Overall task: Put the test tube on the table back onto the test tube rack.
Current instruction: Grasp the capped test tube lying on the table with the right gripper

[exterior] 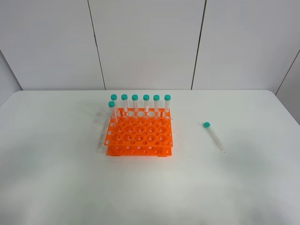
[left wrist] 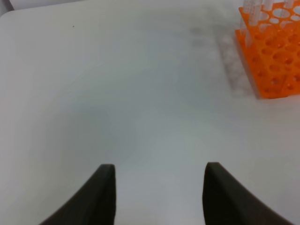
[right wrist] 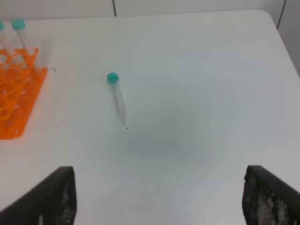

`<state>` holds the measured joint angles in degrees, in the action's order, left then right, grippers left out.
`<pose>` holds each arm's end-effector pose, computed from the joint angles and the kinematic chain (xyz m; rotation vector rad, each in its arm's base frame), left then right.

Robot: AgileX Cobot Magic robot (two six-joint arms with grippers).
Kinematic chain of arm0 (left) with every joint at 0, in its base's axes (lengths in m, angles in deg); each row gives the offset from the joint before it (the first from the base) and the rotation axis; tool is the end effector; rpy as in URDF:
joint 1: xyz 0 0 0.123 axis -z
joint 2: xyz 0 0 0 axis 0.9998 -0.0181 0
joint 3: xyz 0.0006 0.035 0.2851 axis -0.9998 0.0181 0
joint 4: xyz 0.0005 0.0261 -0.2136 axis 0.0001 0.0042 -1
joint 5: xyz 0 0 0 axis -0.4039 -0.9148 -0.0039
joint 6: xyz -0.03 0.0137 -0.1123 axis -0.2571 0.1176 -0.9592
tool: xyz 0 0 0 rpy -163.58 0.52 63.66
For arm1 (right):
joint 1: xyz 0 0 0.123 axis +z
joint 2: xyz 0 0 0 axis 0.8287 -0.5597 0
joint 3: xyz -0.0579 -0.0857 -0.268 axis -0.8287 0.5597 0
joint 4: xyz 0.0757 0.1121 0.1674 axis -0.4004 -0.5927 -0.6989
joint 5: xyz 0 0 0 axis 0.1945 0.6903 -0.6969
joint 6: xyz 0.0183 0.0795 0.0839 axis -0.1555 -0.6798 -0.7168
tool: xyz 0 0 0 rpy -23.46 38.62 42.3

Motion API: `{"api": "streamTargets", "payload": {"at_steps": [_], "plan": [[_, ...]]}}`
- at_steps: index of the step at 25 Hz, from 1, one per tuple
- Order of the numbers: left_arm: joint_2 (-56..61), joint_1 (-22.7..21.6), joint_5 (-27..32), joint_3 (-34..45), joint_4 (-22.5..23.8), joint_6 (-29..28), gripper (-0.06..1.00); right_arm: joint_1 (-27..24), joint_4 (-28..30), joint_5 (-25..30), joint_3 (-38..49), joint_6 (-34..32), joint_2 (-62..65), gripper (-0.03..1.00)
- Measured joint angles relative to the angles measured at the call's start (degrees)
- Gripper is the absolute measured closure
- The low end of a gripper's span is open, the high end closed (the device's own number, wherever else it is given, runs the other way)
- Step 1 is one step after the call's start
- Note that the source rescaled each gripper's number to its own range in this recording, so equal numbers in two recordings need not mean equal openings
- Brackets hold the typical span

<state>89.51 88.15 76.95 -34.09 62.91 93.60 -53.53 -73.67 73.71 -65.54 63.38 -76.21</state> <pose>-0.0169 -0.0079 0.2478 0.0997 2.0335 -0.0128 -0.0149 -0.0064 0.2495 -0.0031 2.0072 -0.0175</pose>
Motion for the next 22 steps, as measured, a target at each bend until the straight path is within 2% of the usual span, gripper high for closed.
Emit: {"api": "streamTargets", "payload": {"at_steps": [19, 22], "plan": [[0.0, 0.0, 0.0, 0.0, 0.0, 0.0, 0.41, 0.0, -0.9, -0.1, -0.1, 0.1, 0.0, 0.06], [0.0, 0.0, 0.0, 0.0, 0.0, 0.0, 0.41, 0.0, -1.8, -1.5, -1.2, 2.2, 0.0, 0.06]]}}
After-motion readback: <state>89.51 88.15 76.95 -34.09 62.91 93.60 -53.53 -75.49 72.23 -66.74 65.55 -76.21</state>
